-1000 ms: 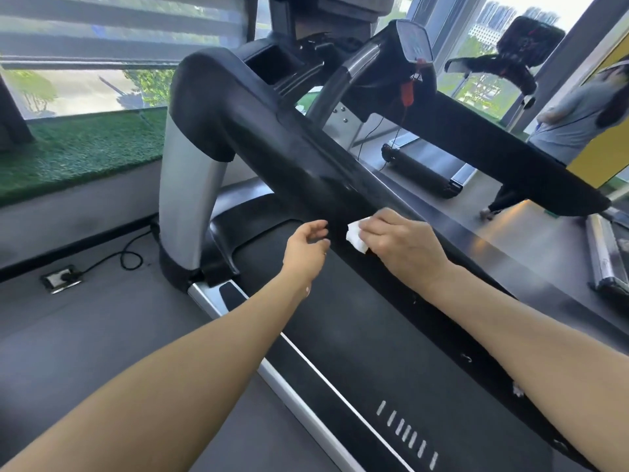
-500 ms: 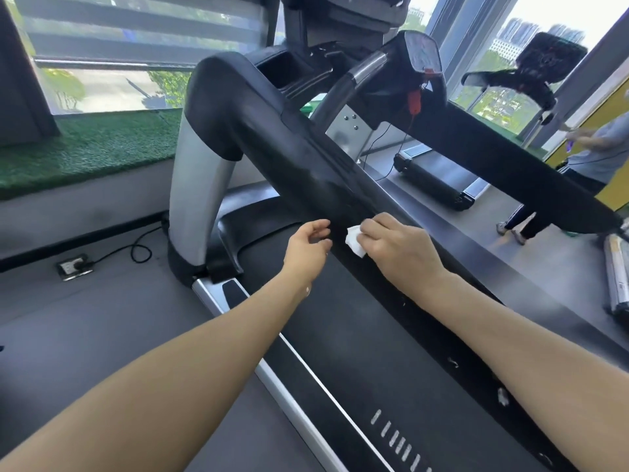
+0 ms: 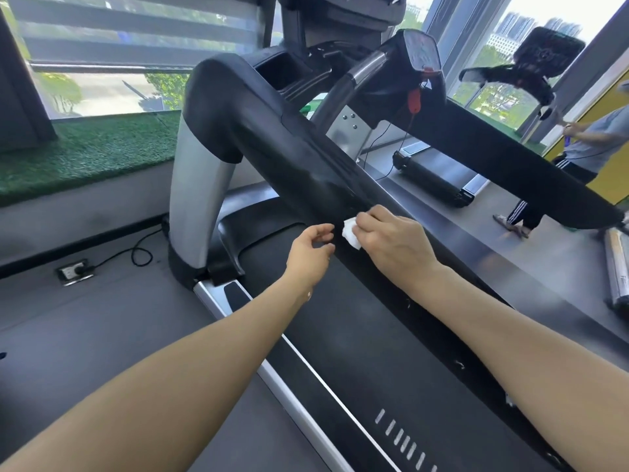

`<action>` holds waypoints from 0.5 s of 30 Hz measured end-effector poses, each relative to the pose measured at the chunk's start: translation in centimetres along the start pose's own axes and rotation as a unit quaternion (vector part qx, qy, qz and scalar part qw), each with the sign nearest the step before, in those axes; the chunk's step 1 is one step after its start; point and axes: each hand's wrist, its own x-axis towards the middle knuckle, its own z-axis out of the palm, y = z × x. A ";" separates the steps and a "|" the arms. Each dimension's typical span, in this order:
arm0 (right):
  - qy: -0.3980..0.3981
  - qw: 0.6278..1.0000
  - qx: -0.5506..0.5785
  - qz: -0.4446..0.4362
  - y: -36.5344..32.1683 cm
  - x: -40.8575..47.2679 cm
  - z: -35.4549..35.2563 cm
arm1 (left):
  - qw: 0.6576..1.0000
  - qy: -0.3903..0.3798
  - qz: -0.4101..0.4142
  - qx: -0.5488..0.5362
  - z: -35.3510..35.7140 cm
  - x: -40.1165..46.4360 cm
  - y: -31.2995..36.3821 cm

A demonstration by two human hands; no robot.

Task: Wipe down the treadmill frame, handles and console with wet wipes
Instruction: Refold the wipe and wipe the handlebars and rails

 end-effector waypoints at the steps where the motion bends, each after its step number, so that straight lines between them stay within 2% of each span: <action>1: 0.003 1.000 0.004 -0.005 0.0 0.3 0.3 | 1.000 -0.003 -0.001 0.000 0.0 0.0 0.0; 7: -0.013 0.999 0.022 -0.030 0.0 -3.4 -0.7 | 1.000 -0.008 -0.009 -0.005 -0.2 0.7 -0.4; 10: 0.008 1.000 0.019 -0.024 0.1 -1.7 -0.4 | 1.000 -0.012 -0.011 -0.010 -0.4 0.7 -0.5; 15: -0.010 1.000 0.010 -0.015 -0.2 0.2 0.3 | 1.000 -0.016 -0.008 -0.009 -0.5 0.7 -0.3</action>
